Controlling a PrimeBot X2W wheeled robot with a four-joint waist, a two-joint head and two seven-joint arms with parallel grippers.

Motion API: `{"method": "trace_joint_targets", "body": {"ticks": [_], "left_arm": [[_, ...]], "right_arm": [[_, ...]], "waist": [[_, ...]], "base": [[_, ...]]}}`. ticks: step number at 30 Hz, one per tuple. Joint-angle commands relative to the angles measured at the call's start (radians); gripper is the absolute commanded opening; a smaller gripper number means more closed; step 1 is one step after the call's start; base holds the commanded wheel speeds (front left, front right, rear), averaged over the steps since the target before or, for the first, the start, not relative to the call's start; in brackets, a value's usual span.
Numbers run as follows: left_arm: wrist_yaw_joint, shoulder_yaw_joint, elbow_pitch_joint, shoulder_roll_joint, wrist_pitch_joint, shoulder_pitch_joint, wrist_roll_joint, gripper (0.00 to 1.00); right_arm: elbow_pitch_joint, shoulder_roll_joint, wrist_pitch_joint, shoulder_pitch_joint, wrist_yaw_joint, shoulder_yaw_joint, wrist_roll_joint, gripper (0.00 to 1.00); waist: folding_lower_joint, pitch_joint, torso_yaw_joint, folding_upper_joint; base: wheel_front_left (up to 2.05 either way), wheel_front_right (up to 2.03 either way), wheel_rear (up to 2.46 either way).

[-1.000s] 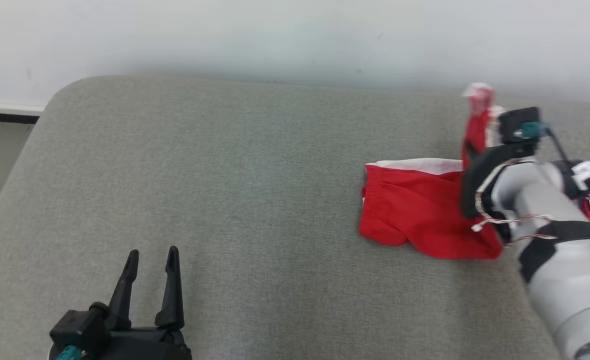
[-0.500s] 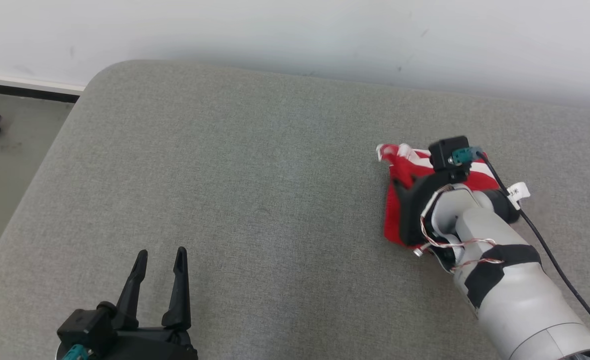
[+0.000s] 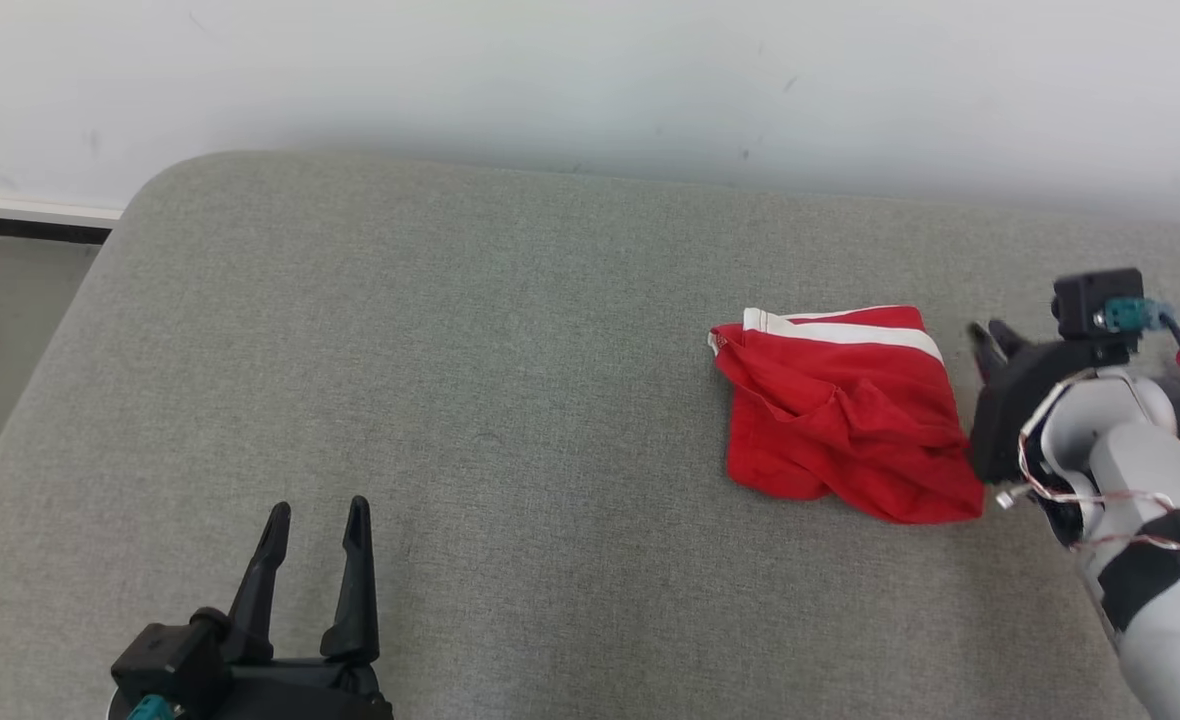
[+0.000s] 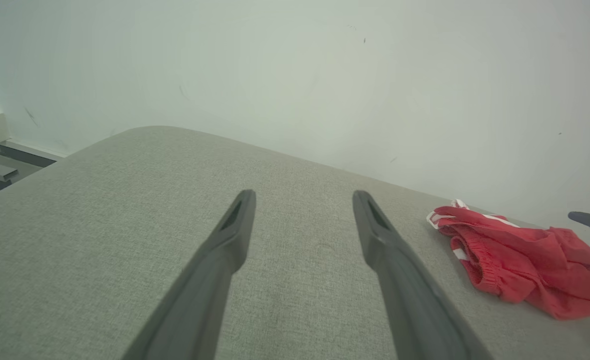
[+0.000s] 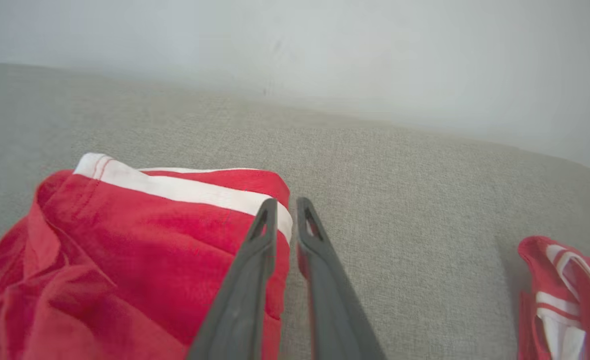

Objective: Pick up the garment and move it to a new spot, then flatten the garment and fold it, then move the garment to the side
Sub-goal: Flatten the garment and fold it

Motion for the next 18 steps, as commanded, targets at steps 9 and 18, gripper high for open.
{"method": "trace_joint_targets", "body": {"ticks": [9, 18], "left_arm": [[-0.015, 0.006, 0.02, 0.002, 0.0, -0.028, 0.008, 1.0], [-0.018, 0.022, 0.024, 0.002, 0.0, -0.023, 0.007, 1.0]], "right_arm": [[0.019, 0.082, 0.003, 0.085, -0.003, 0.031, -0.097, 0.0], [-0.066, 0.2, 0.018, 0.161, -0.003, 0.198, -0.089, 0.0]], "waist": [[0.0, 0.017, 0.003, -0.0001], [0.0, 0.011, 0.004, -0.0001]], "base": [[0.0, 0.0, 0.0], [0.0, 0.0, 0.0]]}}
